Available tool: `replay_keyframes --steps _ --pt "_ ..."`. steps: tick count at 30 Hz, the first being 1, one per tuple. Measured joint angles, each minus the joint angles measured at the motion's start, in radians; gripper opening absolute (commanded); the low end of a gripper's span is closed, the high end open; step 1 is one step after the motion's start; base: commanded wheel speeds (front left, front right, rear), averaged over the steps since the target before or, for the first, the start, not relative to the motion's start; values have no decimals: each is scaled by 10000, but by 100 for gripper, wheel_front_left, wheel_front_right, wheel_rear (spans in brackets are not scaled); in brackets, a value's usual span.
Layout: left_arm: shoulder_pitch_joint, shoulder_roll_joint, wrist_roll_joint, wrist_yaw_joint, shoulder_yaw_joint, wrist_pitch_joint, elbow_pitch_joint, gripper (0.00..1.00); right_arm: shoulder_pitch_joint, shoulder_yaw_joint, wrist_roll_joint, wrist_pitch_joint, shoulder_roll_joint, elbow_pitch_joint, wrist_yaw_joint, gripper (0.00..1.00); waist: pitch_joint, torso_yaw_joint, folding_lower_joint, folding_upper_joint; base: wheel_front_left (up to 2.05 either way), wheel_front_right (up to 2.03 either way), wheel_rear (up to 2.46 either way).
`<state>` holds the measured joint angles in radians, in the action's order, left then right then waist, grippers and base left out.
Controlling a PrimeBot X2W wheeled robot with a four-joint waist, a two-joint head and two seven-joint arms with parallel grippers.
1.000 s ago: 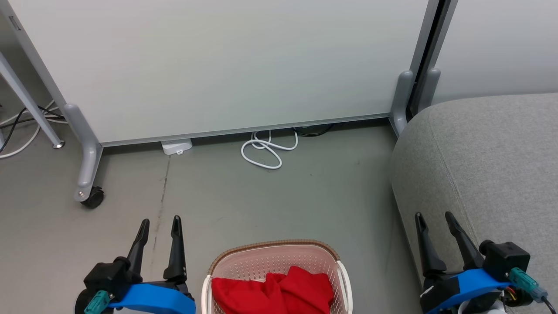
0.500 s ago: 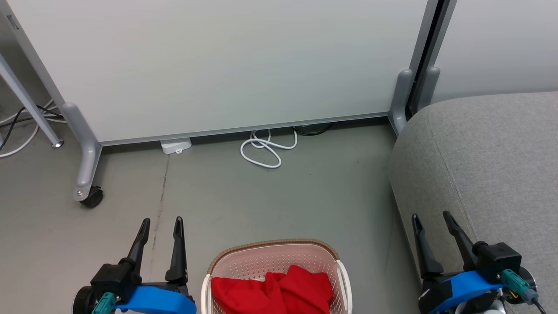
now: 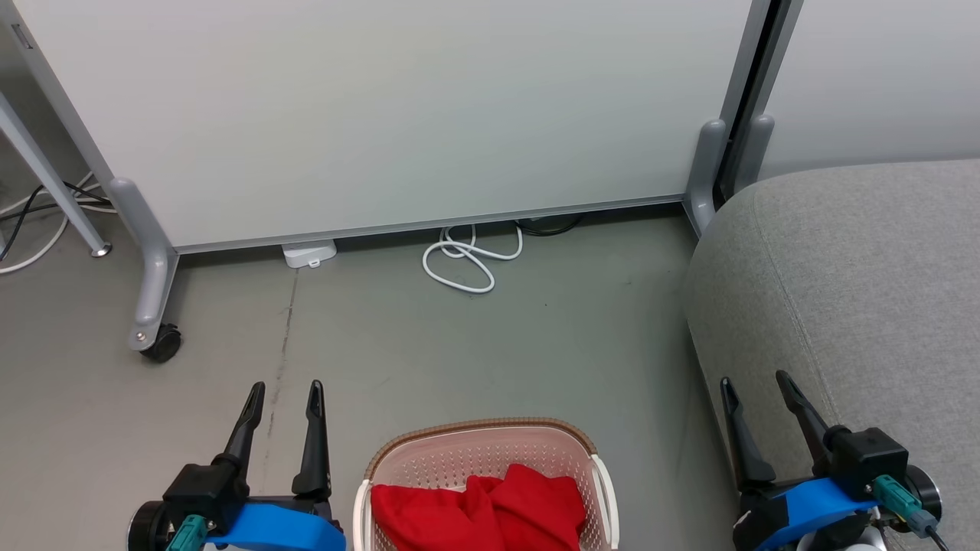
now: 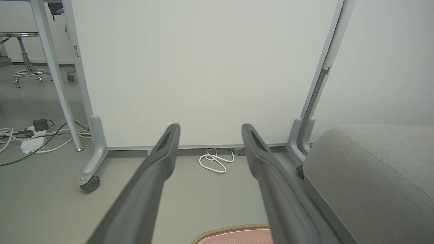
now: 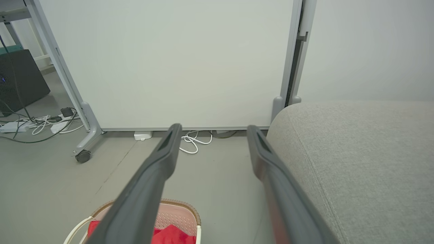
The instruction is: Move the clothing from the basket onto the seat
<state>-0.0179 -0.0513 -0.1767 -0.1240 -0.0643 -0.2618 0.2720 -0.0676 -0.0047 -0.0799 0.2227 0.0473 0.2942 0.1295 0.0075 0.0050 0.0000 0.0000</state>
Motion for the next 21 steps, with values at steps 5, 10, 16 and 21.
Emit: replay_keyframes --steps 5,10,16,21 --pt "-1 0 13 0 6 0 4 100 -2 17 -2 4 0 13 0 100 24 -4 0 0 0 0 0" --pt "0 0 -61 -2 -12 -12 226 100 -17 84 -10 19 2 10 0 100 116 -43 0 0 0 0 0" --pt "-88 8 -314 0 -201 -12 1480 100 -221 318 48 15 4 -153 10 100 491 -438 0 0 0 0 0" --pt "-593 -6 -267 -2 -596 -12 2669 100 -389 395 109 -8 10 -303 10 100 1029 -854 0 0 0 0 0"
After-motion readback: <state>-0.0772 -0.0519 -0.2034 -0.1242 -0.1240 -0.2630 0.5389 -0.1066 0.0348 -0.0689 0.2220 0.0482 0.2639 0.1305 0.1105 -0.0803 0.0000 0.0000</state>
